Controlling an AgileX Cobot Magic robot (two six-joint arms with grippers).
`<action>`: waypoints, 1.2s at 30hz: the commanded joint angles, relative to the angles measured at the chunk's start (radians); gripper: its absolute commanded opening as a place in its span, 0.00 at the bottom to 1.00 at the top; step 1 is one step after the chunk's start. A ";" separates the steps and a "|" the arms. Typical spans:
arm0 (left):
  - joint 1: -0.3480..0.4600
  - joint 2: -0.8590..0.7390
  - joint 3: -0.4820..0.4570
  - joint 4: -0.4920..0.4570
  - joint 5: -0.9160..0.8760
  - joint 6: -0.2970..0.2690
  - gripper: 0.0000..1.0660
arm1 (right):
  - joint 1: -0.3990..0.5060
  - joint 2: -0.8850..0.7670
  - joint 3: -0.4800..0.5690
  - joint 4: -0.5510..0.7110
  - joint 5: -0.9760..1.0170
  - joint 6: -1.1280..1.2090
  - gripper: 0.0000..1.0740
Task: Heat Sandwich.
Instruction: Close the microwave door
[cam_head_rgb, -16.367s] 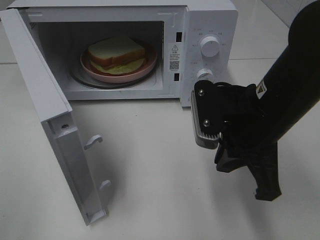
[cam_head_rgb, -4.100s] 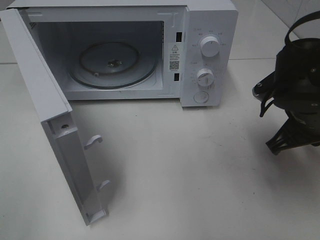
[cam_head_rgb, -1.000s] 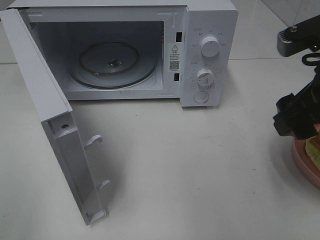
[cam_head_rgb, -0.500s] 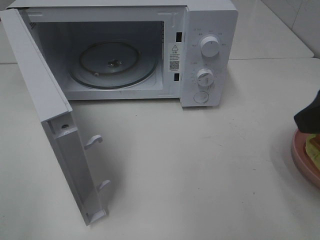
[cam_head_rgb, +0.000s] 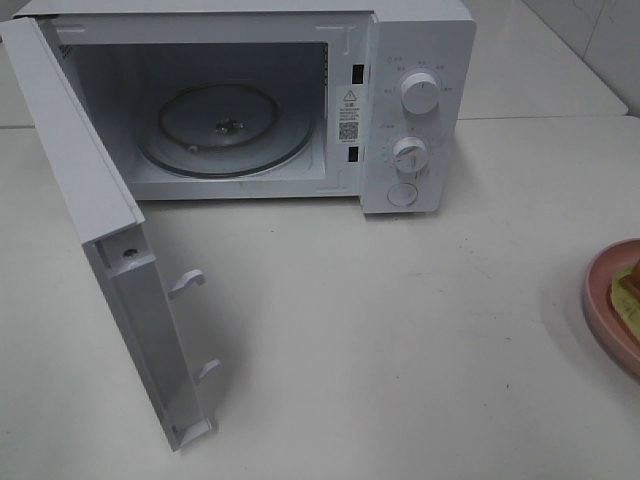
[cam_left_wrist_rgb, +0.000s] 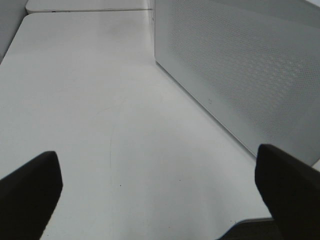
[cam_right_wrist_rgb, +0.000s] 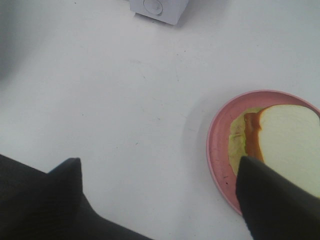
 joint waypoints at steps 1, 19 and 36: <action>0.001 -0.005 0.000 -0.005 -0.005 -0.002 0.91 | -0.002 -0.095 0.057 -0.007 0.009 -0.008 0.71; 0.001 -0.005 0.000 -0.005 -0.005 -0.002 0.91 | -0.340 -0.476 0.207 0.014 0.008 -0.009 0.71; 0.001 -0.005 0.000 -0.005 -0.005 -0.002 0.91 | -0.419 -0.580 0.209 0.032 0.007 -0.035 0.71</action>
